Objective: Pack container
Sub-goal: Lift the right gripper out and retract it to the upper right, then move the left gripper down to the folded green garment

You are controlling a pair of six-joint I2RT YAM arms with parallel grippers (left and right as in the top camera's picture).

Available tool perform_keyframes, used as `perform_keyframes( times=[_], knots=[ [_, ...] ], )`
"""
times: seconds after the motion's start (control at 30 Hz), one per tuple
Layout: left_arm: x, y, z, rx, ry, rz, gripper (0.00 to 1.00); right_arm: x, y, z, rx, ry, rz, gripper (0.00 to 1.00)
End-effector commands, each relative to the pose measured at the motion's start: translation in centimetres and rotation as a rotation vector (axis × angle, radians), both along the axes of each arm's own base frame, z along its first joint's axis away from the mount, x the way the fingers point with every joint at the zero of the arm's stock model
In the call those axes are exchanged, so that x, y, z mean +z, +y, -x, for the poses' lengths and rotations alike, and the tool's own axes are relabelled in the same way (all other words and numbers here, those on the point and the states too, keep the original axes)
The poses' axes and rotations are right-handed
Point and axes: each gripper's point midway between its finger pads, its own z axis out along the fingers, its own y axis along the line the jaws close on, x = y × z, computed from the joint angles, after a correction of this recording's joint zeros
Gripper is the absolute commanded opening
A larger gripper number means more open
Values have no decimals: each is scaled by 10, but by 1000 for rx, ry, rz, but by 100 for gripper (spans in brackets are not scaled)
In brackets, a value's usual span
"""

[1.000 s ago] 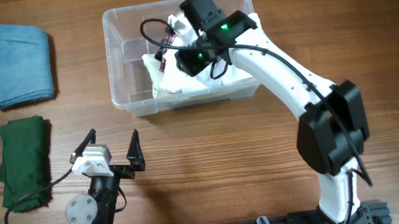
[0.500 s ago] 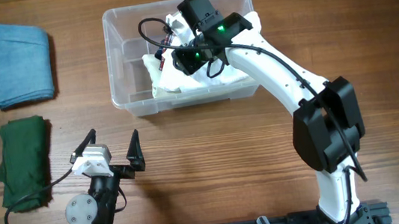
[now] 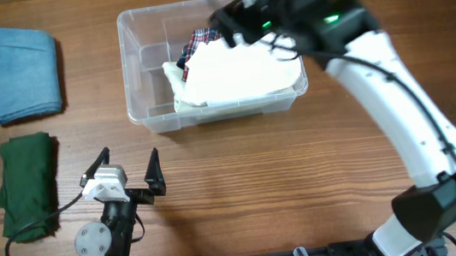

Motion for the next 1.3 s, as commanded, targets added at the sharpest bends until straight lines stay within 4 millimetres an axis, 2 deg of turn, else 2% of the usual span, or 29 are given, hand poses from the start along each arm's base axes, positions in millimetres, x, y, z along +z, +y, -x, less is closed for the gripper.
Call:
perform_keyframes(
  times=[0.0, 0.13, 0.17, 0.2, 0.27, 0.4, 0.5, 0.67, 0.97, 1.13, 1.27],
  knots=[
    [-3, 0, 0, 3, 6, 5, 100, -12, -68, -26, -212, 58, -9, 100],
    [-3, 0, 0, 4, 6, 5, 100, -18, -128, -37, -368, 101, -36, 100],
    [-3, 0, 0, 4, 6, 5, 100, -20, -149, -40, -427, 116, -53, 100],
    [-3, 0, 0, 3, 5, 5, 100, -24, -182, -42, -531, 147, -91, 100],
    [-3, 0, 0, 4, 6, 5, 100, -29, -213, -41, -621, 172, -121, 100],
    [1, 0, 0, 3, -9, 6, 100, -41, -260, -36, -743, 205, -145, 100],
    [-3, 0, 0, 3, 6, 5, 100, -51, -284, -31, -796, 227, -146, 100],
    [0, 2, -1, 14, -7, 5, 100, -67, -304, -21, -842, 268, -141, 100],
    [9, -2, 0, -9, -25, 59, 100, -71, -303, -18, -843, 284, -137, 100],
    [39, -2, 4, -7, -63, 88, 100, -71, -303, -18, -844, 284, -137, 100],
    [63, -2, 5, -4, -20, 100, 100, -71, -303, -18, -843, 284, -137, 100]
  ],
)
